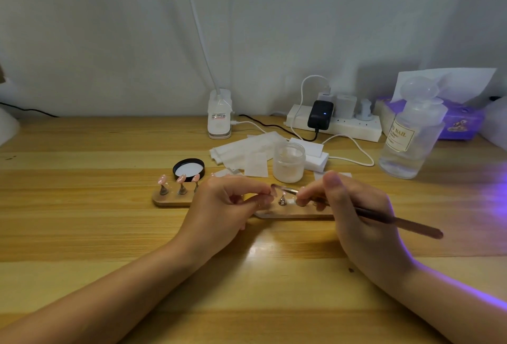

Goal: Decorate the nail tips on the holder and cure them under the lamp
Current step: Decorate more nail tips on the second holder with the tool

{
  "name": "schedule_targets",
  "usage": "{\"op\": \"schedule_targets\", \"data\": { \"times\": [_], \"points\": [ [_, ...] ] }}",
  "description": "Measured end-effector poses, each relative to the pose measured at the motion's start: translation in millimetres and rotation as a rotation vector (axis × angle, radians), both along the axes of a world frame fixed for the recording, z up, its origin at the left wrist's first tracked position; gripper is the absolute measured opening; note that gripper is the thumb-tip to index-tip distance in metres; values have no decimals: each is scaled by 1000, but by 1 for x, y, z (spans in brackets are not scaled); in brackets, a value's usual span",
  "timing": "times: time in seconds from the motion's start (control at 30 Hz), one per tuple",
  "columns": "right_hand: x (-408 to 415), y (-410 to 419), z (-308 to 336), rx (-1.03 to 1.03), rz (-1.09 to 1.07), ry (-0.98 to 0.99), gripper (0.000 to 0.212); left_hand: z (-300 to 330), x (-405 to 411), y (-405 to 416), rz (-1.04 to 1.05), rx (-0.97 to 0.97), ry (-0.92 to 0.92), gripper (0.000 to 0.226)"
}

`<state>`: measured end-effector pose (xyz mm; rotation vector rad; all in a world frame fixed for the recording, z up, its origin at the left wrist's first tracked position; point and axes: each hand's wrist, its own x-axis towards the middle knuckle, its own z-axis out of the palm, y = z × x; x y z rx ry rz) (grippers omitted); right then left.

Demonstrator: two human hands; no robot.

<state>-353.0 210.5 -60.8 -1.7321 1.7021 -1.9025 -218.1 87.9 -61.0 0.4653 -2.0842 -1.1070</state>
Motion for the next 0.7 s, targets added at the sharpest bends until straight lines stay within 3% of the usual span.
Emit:
{"op": "schedule_targets", "data": {
  "times": [0.13,0.4,0.7],
  "points": [
    [0,1,0,-12,13,-126,43,2,0,1,-6,8,24,26],
    [-3,1,0,-28,-49,-103,40,6,2,4,-9,-10,53,7],
    [-4,0,-2,-20,-41,-76,39,5,3,5,-12,-7,27,7]
  ]
}}
